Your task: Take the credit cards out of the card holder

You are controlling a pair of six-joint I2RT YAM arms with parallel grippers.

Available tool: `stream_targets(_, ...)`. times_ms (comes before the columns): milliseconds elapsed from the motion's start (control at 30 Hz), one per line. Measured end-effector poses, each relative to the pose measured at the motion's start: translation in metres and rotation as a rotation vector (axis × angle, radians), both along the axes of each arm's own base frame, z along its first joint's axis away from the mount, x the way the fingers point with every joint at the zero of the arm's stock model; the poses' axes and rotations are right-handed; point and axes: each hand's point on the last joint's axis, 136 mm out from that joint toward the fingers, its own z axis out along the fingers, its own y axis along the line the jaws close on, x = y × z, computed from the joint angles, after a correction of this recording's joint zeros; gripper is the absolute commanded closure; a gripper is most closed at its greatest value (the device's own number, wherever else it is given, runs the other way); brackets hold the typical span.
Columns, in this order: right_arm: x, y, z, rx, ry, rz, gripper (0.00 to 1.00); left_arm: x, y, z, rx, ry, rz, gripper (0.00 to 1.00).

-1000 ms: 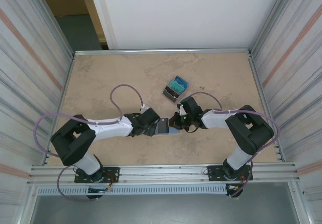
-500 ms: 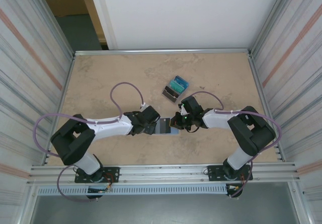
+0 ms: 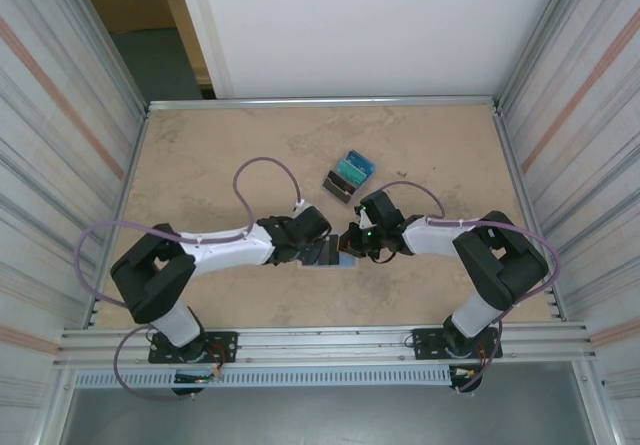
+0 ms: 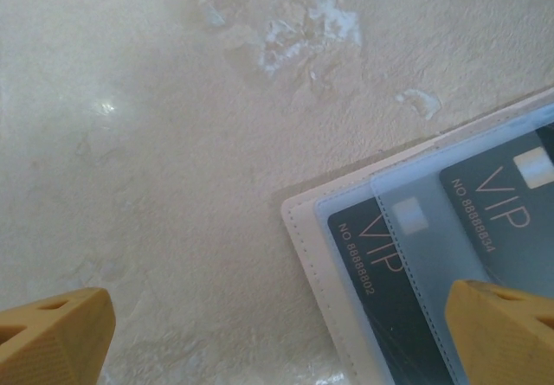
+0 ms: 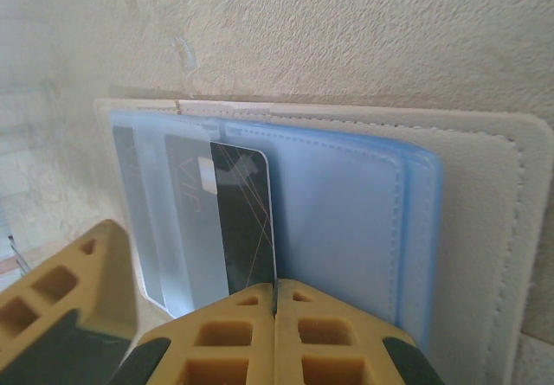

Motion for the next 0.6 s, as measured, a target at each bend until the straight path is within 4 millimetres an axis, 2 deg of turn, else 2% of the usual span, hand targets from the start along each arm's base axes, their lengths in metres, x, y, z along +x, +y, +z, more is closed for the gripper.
stream_targets(100,0.000,0.000,0.001,0.001,-0.001,0.000,1.00,0.000,0.000,-0.011,0.026,0.020,0.000,0.01)
stream_targets(333,0.001,0.001,0.008,0.014,-0.020,0.000,1.00,0.003,-0.004,-0.011,0.028,0.016,0.002,0.01)
stream_targets(600,0.001,-0.003,0.012,0.040,-0.039,-0.013,0.91,0.003,-0.003,-0.011,0.031,0.014,0.002,0.01)
